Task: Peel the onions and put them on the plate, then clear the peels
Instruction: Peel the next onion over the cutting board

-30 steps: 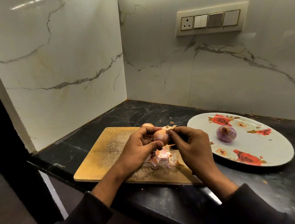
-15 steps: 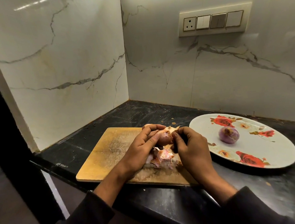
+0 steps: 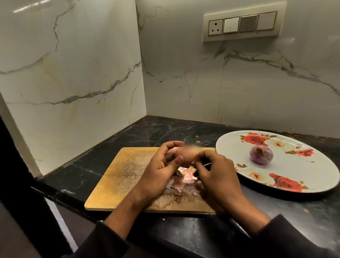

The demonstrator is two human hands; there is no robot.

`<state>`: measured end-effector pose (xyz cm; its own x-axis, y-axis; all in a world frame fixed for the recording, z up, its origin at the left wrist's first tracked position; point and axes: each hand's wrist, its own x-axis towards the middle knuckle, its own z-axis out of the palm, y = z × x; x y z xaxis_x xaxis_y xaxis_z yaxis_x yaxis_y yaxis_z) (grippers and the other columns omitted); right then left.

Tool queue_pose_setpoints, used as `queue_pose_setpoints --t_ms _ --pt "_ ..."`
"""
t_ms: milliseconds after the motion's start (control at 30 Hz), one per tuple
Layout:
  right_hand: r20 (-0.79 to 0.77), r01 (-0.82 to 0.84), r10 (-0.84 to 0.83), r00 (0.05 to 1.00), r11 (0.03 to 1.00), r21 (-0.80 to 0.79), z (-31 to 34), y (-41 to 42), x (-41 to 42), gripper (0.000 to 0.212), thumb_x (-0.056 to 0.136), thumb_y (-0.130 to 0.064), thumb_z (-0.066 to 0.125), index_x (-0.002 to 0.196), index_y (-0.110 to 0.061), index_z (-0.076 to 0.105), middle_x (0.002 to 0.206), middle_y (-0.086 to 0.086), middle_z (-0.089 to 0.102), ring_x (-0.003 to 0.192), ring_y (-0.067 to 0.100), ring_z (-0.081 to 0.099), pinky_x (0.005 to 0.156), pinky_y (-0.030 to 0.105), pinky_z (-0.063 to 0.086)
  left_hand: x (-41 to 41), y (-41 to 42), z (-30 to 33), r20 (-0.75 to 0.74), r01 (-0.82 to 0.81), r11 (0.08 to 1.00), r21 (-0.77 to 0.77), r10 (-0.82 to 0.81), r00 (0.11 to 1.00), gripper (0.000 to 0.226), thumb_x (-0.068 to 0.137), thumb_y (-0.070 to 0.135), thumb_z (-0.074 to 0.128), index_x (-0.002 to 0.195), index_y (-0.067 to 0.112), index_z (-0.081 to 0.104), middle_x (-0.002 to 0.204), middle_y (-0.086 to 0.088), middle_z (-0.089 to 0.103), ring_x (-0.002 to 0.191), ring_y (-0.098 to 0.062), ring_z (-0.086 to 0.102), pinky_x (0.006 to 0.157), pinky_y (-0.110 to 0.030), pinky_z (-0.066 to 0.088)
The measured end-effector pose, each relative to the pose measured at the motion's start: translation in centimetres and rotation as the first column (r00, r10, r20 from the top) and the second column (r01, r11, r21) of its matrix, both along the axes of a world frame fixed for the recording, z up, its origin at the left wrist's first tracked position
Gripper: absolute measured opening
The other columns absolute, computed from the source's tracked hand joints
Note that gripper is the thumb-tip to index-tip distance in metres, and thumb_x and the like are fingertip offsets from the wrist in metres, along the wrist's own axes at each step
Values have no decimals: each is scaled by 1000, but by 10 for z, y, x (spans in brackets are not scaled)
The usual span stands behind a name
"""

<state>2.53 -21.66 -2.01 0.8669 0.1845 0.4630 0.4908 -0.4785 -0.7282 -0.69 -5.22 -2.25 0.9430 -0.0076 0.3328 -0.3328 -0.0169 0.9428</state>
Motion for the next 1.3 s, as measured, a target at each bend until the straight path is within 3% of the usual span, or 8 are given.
queue_pose_setpoints --t_ms 100,167,333,533,633,767,967,1300 --pt "27 -13 13 1000 1000 10 1 -1 0 18 92 -10 69 98 -26 75 78 -20 67 75 -3 66 63 6 46 2 1 -2 -12 -28 999 -30 28 1000 32 94 26 56 126 22 59 120 -5 68 110 -29 66 83 -43 58" --pt "45 -19 16 999 998 64 2 -1 1 12 92 -14 70 99 -21 78 82 -17 71 77 -2 68 67 8 50 3 1 -2 -12 -28 999 -29 27 1000 29 99 24 53 126 24 62 122 -5 65 110 -27 66 79 -36 58" --pt "27 -107 103 994 956 272 5 -1 0 14 92 -23 74 105 -20 79 89 -8 78 81 7 75 75 35 63 4 3 -2 -4 -15 1000 8 15 1000 30 103 18 49 131 24 60 123 -3 66 111 -23 66 80 -32 58" --pt "3 -118 123 992 946 303 4 -3 1 11 88 -20 77 98 -21 81 80 -7 78 73 11 75 71 43 64 2 1 -1 18 -29 998 47 28 999 28 101 16 53 127 19 61 117 1 69 107 -16 68 79 -27 55" --pt "33 -119 114 993 957 263 5 -4 1 7 88 -19 77 92 -23 82 75 -10 77 71 8 74 68 35 63 2 1 -1 20 -27 998 51 26 999 28 100 15 54 127 18 62 117 1 70 109 -18 68 82 -30 56" --pt "89 -95 79 993 976 194 8 -3 -4 15 87 -16 77 76 -25 81 62 -19 70 63 -3 67 58 7 44 1 1 0 26 -29 998 63 28 999 30 95 13 61 125 14 63 115 4 71 107 -15 69 82 -27 57" --pt "126 -31 7 992 982 188 6 1 -7 22 83 -14 80 68 -29 73 59 -15 68 59 0 62 52 9 41 2 1 -2 54 -29 997 69 25 998 41 83 19 68 123 9 63 115 -5 70 108 -20 70 91 -33 58" --pt "155 51 -86 984 975 217 2 7 -9 5 85 -14 77 82 -19 78 69 -11 71 67 3 66 58 12 48 -1 -2 3 69 -8 992 128 -1 998 39 99 14 57 137 17 57 135 -2 58 120 -12 63 96 -28 54"
